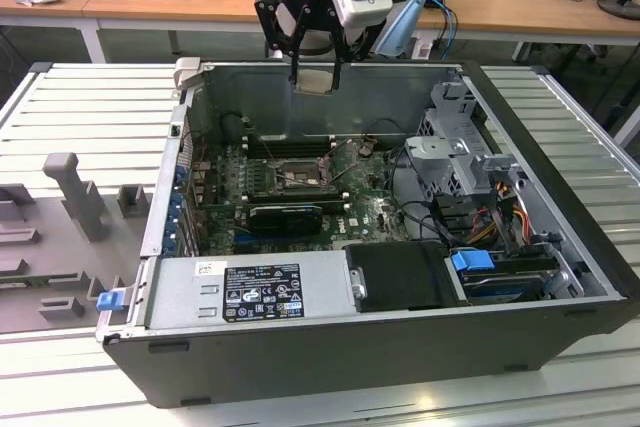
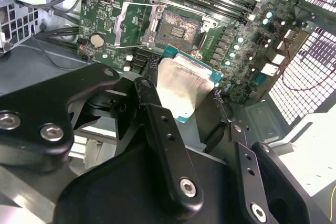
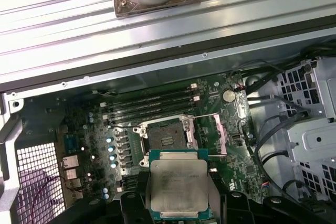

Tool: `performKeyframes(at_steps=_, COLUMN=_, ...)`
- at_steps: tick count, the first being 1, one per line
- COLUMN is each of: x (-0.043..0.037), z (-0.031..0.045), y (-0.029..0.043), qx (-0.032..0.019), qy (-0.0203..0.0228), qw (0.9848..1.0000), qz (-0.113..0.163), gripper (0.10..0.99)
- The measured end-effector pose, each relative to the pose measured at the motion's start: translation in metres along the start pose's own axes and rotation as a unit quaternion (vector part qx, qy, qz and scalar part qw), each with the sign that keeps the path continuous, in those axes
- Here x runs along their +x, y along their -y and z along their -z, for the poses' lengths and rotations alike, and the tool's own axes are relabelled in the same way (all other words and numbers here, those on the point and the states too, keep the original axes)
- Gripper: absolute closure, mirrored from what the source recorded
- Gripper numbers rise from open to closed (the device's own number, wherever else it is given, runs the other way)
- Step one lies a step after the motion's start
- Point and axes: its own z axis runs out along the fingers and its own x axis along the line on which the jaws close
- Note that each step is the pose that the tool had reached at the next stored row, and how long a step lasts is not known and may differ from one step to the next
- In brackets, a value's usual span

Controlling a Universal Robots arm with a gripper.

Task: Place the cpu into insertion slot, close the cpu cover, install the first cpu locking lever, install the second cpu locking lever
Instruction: 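Place the cpu into insertion slot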

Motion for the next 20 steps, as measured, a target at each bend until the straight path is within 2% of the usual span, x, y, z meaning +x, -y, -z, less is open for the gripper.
performKeyframes(at_steps=20, x=0.0000, z=-0.0003, y=0.0000, qx=-0.0004, qy=0.0018, qw=0.9998, qz=-0.020, gripper=0.557)
